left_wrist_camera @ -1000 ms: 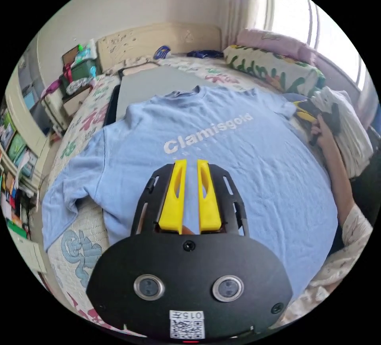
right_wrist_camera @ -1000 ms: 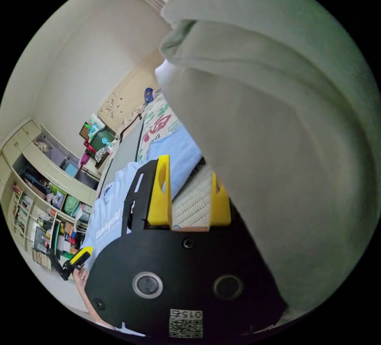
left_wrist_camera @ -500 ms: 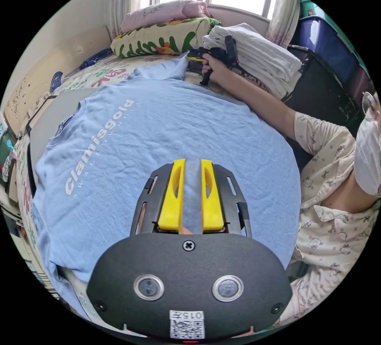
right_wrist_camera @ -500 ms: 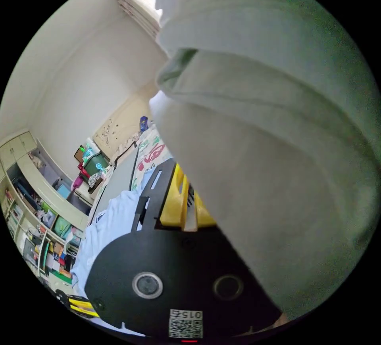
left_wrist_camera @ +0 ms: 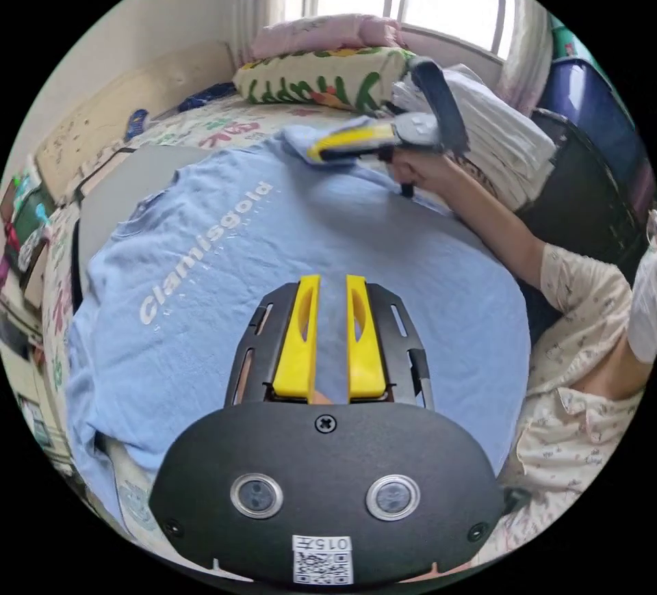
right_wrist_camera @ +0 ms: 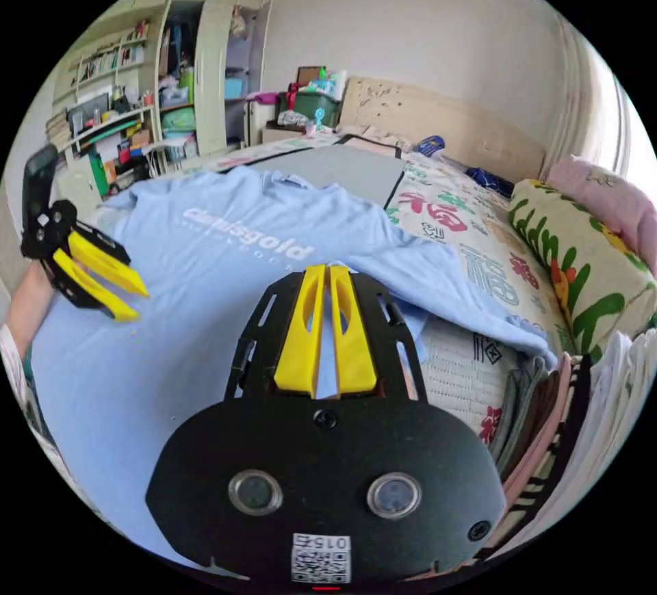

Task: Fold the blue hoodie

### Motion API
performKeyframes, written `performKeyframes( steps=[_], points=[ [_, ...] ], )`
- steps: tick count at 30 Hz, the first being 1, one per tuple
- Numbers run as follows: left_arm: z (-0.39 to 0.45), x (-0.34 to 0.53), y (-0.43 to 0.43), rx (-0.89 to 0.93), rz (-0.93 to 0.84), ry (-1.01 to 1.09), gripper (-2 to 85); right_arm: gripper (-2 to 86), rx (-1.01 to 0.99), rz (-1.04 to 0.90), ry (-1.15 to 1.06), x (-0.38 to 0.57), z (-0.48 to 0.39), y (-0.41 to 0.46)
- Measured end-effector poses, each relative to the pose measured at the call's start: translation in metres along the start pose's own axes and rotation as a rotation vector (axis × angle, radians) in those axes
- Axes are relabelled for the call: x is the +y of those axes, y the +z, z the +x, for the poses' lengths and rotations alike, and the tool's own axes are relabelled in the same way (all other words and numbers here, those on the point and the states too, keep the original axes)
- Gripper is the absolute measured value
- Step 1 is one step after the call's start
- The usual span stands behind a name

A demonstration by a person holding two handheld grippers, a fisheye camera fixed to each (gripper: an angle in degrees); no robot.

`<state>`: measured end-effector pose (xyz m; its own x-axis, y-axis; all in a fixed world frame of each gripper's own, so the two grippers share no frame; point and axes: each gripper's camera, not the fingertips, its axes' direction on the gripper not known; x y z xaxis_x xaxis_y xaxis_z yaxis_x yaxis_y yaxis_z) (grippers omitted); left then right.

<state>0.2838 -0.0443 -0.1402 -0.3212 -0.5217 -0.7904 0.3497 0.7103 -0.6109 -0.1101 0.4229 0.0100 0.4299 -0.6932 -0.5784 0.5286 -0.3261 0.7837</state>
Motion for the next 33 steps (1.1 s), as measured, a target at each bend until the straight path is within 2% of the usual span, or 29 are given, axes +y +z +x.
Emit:
performKeyframes(
  steps=[3, 5, 9, 12, 14, 16, 23, 26, 29, 33],
  points=[
    [-0.008, -0.018, 0.004, -0.082, 0.057, -0.076, 5.3, -0.5, 0.113, -0.064, -0.111, 0.012, -0.043, 0.028],
    [0.0, -0.047, 0.008, -0.21, 0.102, -0.112, 5.0, -0.5, 0.146, -0.121, -0.142, 0.022, -0.065, 0.054],
    [0.039, -0.102, 0.022, -0.415, 0.193, 0.012, 4.9, -0.5, 0.23, -0.094, -0.247, 0.046, -0.098, 0.074],
    [0.06, -0.15, 0.071, -0.388, 0.129, 0.116, 5.7, -0.7, 0.372, -0.009, -0.475, 0.084, -0.134, 0.092],
    [0.085, -0.176, 0.123, -0.326, 0.072, 0.288, 6.5, -0.8, 0.49, 0.05, -0.613, 0.113, -0.158, 0.109],
    [0.11, -0.194, 0.166, -0.327, -0.018, 0.412, 6.9, -0.9, 0.542, 0.088, -0.662, 0.13, -0.167, 0.119],
    [0.182, -0.25, 0.321, -0.328, -0.264, 0.515, 11.0, -0.9, 0.51, 0.103, -0.657, 0.15, -0.167, 0.135],
    [0.193, -0.254, 0.373, -0.445, -0.322, 0.53, 10.4, -0.8, 0.505, 0.102, -0.645, 0.155, -0.163, 0.14],
    [0.173, -0.252, 0.4, -0.52, -0.361, 0.444, 5.1, -0.7, 0.507, 0.105, -0.652, 0.158, -0.158, 0.144],
    [0.148, -0.251, 0.382, -0.541, -0.277, 0.354, 1.5, -0.8, 0.522, 0.109, -0.665, 0.157, -0.153, 0.144]
  ],
)
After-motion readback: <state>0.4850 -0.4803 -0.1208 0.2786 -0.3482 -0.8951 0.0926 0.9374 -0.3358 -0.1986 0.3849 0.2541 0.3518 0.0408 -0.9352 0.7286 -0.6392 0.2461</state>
